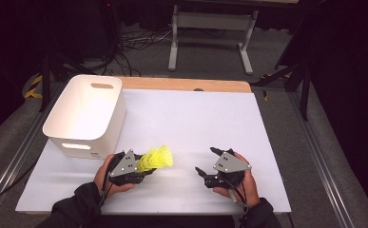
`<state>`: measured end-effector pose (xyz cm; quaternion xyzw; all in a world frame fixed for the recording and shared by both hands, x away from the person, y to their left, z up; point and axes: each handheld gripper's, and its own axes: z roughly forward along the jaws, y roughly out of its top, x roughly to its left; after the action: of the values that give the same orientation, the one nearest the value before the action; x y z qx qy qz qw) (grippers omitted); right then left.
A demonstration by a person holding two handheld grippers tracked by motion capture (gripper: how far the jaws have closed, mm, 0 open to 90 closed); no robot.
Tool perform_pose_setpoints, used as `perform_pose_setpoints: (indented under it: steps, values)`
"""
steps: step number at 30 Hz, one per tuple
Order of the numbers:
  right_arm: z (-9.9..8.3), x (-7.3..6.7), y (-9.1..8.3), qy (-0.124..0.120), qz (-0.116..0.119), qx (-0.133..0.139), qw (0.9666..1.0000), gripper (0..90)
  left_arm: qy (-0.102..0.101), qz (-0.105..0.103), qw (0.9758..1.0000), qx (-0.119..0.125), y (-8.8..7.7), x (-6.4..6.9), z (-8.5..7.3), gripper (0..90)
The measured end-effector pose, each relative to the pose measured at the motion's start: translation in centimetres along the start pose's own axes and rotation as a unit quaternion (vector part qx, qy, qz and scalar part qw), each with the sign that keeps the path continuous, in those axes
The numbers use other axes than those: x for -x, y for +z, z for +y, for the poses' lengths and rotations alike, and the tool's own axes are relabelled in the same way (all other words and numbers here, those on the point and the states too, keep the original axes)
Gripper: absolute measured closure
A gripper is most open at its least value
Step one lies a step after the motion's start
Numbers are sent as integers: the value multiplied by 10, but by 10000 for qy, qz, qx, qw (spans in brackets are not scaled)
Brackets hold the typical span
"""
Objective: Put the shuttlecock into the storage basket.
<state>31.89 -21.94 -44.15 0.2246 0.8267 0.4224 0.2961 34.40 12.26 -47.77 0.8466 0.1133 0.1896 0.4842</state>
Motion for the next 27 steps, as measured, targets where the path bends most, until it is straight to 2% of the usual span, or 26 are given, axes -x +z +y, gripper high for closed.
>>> perform_pose_setpoints:
  steps: [13,16,27]
  values:
    - [-5,4,0,104,-78,151,9998,204,13,126,9998,133,-10,-3,1,553]
    - [-6,6,0,127,-123,192,9997,203,-46,147,9997,175,-13,-4,1,553]
    - [-9,9,2,137,-251,200,9994,198,-73,241,9993,293,-21,-8,2,553]
